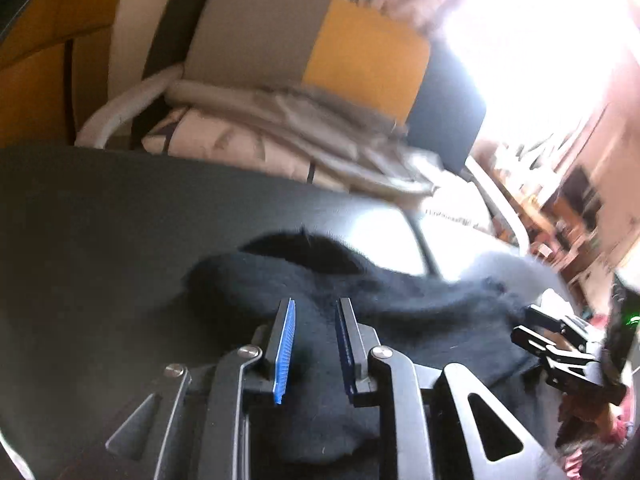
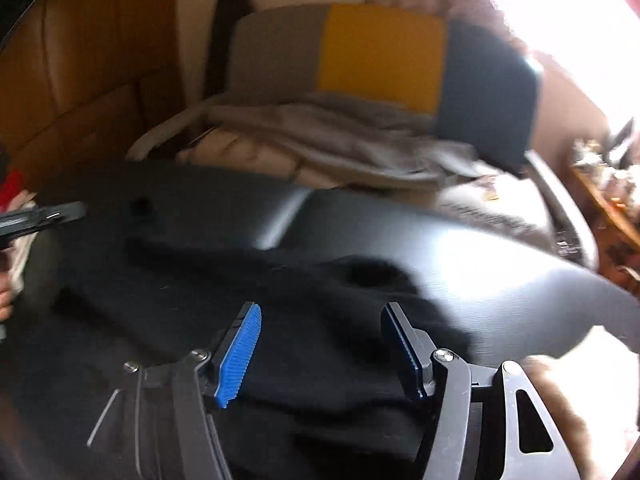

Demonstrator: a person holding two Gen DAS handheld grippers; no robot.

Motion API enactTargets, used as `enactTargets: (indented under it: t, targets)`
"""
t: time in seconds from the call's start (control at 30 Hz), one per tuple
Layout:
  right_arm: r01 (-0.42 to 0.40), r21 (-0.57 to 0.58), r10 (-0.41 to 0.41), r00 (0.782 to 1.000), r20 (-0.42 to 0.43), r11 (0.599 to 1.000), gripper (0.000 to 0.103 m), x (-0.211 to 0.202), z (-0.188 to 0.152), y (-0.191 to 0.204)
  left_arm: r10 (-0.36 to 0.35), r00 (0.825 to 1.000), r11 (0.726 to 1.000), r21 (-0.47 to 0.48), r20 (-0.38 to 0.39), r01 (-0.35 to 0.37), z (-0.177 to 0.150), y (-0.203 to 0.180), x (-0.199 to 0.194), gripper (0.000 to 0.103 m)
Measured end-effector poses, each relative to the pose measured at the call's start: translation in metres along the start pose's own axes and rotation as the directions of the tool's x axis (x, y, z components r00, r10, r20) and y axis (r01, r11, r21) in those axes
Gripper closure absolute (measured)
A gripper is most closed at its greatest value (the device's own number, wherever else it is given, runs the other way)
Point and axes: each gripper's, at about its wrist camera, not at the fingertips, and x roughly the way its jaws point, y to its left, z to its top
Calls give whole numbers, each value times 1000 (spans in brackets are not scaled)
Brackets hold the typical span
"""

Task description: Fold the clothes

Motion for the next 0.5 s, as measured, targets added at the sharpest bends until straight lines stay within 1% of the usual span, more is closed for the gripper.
enactTargets:
  t: [0.07, 0.1, 0.13, 0.17, 0.23, 0.27, 0.3, 0.37, 0.43, 0.47, 0.5]
  targets:
    - [-31, 34, 32, 999, -20, 999, 39, 17, -4, 5, 64, 997, 998, -9, -43, -64, -9, 5, 14, 83]
    - [-39, 58, 41, 998, -40, 998, 36, 28, -8, 4, 80, 996, 997, -13, -41, -81, -18, 11, 15, 83]
    - [-45, 81, 50, 997, -62, 996, 35, 40, -11, 2, 79, 997, 997, -10, -11, -79, -26, 17, 9, 83]
    - [-55, 112, 63, 996, -61, 992, 30, 44, -17, 1, 91, 996, 996, 2, 5, -91, -33, 20, 4, 85]
    - [-114, 109, 117, 993, -20, 987, 16, 44, -26, 7, 118, 992, 992, 31, 36, -119, -45, 24, -7, 85]
    - [-145, 104, 145, 989, 1, 984, 3, 44, -31, 11, 146, 988, 988, 52, 52, -148, -47, 23, -8, 85]
    - [-160, 61, 161, 987, -11, 985, 0, 45, -30, 22, 165, 984, 984, 63, 64, -169, -48, 24, -8, 85]
    - [-133, 9, 134, 991, -25, 991, 0, 48, -29, 35, 169, 983, 984, 40, 69, -172, -44, 31, -4, 85]
    - [-142, 22, 142, 990, -17, 990, 0, 48, -28, 35, 203, 977, 978, 35, 67, -205, -33, 34, 6, 85]
    - [-157, 49, 158, 987, -8, 986, 0, 47, -28, 31, 220, 973, 974, 41, 66, -223, -27, 34, 11, 85]
    - [-169, 81, 169, 986, 3, 982, 0, 46, -30, 24, 241, 968, 967, 66, 64, -245, -23, 31, 17, 86]
